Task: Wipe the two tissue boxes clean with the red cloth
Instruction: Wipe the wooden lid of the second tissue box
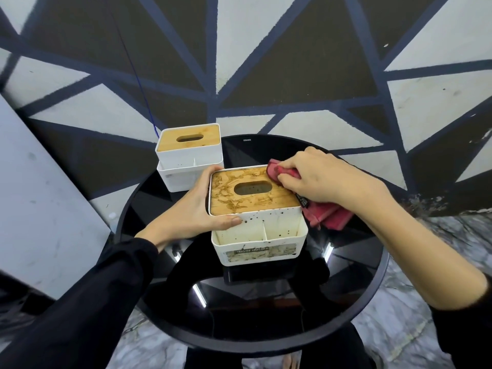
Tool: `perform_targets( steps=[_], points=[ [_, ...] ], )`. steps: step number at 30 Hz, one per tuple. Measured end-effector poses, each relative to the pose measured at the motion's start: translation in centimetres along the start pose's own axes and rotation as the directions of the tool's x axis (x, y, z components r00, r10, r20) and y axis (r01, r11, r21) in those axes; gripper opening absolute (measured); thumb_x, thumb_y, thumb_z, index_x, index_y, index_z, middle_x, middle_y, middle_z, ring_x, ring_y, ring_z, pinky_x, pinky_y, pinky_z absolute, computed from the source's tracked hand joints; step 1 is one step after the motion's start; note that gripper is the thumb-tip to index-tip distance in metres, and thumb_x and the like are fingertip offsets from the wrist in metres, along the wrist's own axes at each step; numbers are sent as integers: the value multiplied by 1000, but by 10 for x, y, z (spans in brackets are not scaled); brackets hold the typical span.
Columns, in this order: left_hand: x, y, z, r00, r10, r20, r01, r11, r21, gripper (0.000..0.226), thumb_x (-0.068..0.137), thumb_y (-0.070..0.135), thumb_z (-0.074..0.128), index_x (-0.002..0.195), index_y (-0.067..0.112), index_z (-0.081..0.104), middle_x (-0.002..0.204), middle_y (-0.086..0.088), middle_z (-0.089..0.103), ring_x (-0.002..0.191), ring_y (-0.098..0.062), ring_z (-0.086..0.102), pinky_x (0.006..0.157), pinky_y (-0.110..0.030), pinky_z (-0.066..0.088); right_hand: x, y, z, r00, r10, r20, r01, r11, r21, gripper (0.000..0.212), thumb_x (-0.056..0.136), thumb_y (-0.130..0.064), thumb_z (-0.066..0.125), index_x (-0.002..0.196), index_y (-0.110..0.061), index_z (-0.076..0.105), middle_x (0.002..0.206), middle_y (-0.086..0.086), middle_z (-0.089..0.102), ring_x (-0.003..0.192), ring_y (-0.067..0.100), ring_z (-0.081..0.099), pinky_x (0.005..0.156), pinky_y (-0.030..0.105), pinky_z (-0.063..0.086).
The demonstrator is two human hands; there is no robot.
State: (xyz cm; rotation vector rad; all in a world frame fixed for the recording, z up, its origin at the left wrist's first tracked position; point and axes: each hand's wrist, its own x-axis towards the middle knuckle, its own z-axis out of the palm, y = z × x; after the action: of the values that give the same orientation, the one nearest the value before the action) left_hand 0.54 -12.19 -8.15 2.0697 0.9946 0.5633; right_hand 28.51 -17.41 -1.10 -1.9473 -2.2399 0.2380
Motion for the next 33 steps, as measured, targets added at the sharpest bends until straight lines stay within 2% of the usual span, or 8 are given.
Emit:
perform_targets(
  steps=[2, 6, 12, 15, 21, 25, 28, 33],
  points=[
    [-1, 1, 0, 1000, 6, 3, -6, 1000, 9, 123, 61, 75, 89, 156, 38, 19, 151, 13, 50, 140, -8, 53, 118, -45, 46, -13, -2, -1, 999, -3, 36, 3, 1000, 13, 17, 102, -50, 42, 96, -43, 56, 88, 0, 49, 96, 34, 57, 80, 44, 47],
    [-1, 1, -2, 1000, 0, 9, 0, 1000, 19, 124, 61, 76, 88, 156, 40, 17, 152, 14, 49, 141, -9, 52, 118, -46, 46, -47, -13, -7, 994, -15, 108, 12, 1000, 23, 26, 103, -52, 44, 114, -43, 66, 94, 0, 49, 101, 33, 58, 90, 50, 50],
    [0, 1, -2, 1000, -5, 23, 5, 1000, -11, 125, 59, 75, 90, 155, 39, 18, 151, 14, 49, 140, -6, 53, 117, -43, 47, -51, -15, -7, 996, -17, 90, 6, 993, 118, 26, 102, -50, 48, 76, -49, 55, 82, -5, 48, 75, 19, 51, 74, 38, 43],
    [0, 1, -2, 1000, -10, 30, 10, 1000, -20, 125, 59, 72, 91, 155, 40, 18, 150, 15, 49, 139, -4, 53, 117, -40, 48, -22, -5, 1, 999, 42, 7, -42, 992, 121, 36, 97, -52, 48, 61, -48, 46, 77, -4, 45, 77, 28, 50, 73, 37, 40],
    [0, 4, 1, 1000, -4, 7, 4, 1000, -5, 123, 62, 67, 90, 156, 36, 18, 150, 15, 49, 136, -2, 54, 116, -38, 48, 4, -1, 6, 999, 42, -28, -42, 999, 5, 24, 101, -51, 43, 100, -33, 60, 90, 1, 52, 90, 31, 58, 73, 38, 40],
    [-1, 5, 1, 1000, 1, -3, -1, 1000, 19, 122, 62, 71, 89, 155, 37, 18, 151, 13, 48, 138, -5, 54, 117, -42, 47, -18, -5, -3, 998, 28, 59, -29, 999, 20, 24, 102, -47, 44, 80, -40, 50, 83, -2, 42, 91, 33, 56, 75, 40, 43],
    [-1, 4, -1, 1000, -8, -5, 8, 1000, 24, 126, 58, 80, 87, 155, 40, 17, 152, 11, 47, 140, -9, 52, 118, -45, 46, -49, -14, -11, 991, -9, 137, 6, 1000, 23, 19, 102, -48, 44, 103, -45, 64, 88, -2, 44, 96, 33, 59, 85, 46, 50],
    [-1, 3, -1, 1000, -8, 3, 8, 1000, 5, 126, 58, 77, 89, 155, 39, 18, 152, 12, 48, 140, -8, 52, 118, -45, 46, -63, -18, -9, 992, -2, 129, -8, 997, 81, 36, 102, -51, 46, 66, -48, 44, 82, -2, 45, 75, 27, 53, 68, 37, 39]
  ],
)
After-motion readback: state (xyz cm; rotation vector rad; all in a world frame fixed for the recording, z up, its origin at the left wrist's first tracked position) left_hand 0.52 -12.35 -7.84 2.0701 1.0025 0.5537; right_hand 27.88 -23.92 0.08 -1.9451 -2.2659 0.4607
